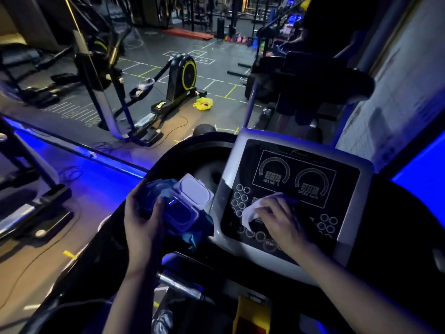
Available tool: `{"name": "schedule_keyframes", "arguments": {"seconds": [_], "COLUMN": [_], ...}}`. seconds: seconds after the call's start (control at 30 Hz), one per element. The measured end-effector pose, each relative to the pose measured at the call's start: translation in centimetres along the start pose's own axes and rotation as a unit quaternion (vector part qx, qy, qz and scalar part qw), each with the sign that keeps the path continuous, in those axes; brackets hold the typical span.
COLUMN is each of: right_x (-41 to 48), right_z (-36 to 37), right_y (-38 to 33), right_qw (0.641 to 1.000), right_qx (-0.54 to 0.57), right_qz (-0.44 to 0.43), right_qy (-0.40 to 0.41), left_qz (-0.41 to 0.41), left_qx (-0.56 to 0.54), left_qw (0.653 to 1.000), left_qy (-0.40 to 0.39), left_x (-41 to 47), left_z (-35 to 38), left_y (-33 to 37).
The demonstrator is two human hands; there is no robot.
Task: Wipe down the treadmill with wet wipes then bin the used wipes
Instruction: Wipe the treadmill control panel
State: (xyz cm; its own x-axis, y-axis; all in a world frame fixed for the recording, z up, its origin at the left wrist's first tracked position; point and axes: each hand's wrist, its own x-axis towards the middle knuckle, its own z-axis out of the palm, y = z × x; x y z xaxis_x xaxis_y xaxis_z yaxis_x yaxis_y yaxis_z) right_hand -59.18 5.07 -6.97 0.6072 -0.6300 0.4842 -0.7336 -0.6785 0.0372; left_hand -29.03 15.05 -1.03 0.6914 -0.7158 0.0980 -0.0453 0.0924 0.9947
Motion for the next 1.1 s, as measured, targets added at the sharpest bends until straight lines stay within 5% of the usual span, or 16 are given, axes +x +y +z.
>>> {"name": "schedule_keyframes", "arguments": {"seconds": [0.1, 0.27, 0.4, 0.7, 0.8, 0.97, 1.1], "right_x": [-0.7, -2.1, -2.2, 12.0, 12.1, 4.6, 3.1], "right_z": [0.2, 2.5, 3.3, -1.0, -1.8, 0.0, 0.8], "right_y": [-0.9, -2.9, -4.9, 2.8, 3.6, -0.2, 0.2], "right_qw": [0.998, 0.996, 0.982, 0.986, 0.989, 0.971, 0.964], "right_qx": [-0.002, -0.017, -0.028, -0.085, -0.095, -0.038, -0.052], "right_qz": [-0.003, -0.052, -0.078, 0.101, 0.057, -0.102, -0.196], "right_qy": [-0.067, -0.068, -0.167, -0.099, -0.101, -0.215, -0.169], "left_qz": [0.002, -0.004, -0.012, -0.014, -0.012, -0.013, -0.015], "left_qx": [-0.004, 0.0, 0.008, 0.013, 0.014, 0.005, 0.008], "left_qw": [1.0, 1.0, 1.0, 1.0, 1.0, 1.0, 1.0], "left_qy": [0.0, 0.006, 0.008, 0.014, 0.012, 0.004, 0.0], "left_x": [0.5, 1.7, 2.2, 2.5, 2.5, 2.8, 2.8], "left_z": [0.3, 0.2, -0.3, -0.8, -0.6, -0.3, 0.1], "left_y": [0.2, 0.3, 0.3, -0.2, -0.2, -0.2, -0.1]}}
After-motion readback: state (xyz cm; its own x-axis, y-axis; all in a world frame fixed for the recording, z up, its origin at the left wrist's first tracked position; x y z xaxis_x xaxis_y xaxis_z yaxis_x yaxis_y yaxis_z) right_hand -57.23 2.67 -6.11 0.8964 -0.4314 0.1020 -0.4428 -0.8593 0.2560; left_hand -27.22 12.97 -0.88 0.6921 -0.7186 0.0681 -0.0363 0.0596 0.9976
